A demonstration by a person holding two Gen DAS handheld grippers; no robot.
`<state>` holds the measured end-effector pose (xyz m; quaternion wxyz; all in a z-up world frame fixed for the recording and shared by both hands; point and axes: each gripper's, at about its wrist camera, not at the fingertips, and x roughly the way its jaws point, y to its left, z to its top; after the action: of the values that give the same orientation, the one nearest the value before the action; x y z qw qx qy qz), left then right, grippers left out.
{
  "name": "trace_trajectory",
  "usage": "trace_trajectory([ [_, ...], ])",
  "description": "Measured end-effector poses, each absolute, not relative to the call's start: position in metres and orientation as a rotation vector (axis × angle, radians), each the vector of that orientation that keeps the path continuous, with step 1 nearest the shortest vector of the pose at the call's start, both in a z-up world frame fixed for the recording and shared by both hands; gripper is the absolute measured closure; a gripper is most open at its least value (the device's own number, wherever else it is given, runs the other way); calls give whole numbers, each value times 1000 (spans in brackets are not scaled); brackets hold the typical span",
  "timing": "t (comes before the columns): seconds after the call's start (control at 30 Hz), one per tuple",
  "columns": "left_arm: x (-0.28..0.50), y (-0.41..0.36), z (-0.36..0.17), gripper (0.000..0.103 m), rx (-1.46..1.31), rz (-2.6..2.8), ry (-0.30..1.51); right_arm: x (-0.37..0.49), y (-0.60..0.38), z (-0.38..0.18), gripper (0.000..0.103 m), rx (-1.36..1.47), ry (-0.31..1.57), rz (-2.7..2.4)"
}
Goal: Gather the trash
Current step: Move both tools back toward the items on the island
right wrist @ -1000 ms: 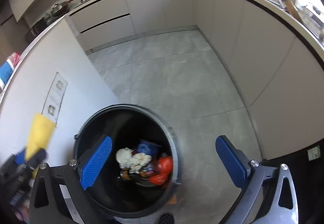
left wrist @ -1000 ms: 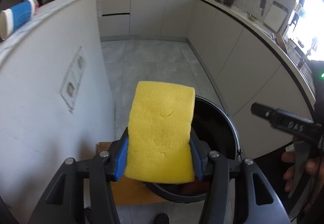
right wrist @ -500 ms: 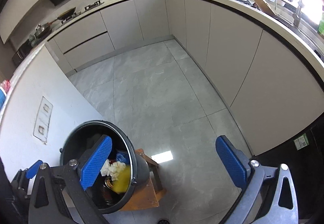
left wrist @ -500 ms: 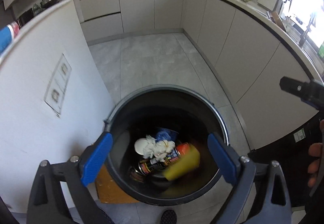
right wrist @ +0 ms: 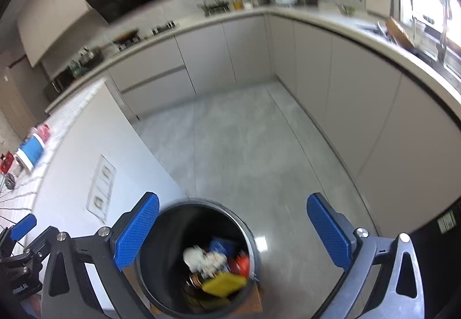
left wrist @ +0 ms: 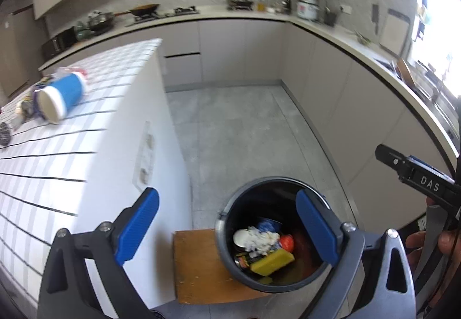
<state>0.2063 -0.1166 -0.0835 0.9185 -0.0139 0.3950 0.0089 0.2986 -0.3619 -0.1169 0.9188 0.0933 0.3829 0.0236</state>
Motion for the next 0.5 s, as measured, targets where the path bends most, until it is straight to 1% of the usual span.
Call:
trace_trajectory([
  [0.27, 191, -69, -68, 6, -64, 72, 775, 300, -303, -83, 0, 121, 745, 104],
  [0.5, 175, -16, -52, 6, -97, 119, 742, 301, -256, -60, 0, 147, 757, 151],
])
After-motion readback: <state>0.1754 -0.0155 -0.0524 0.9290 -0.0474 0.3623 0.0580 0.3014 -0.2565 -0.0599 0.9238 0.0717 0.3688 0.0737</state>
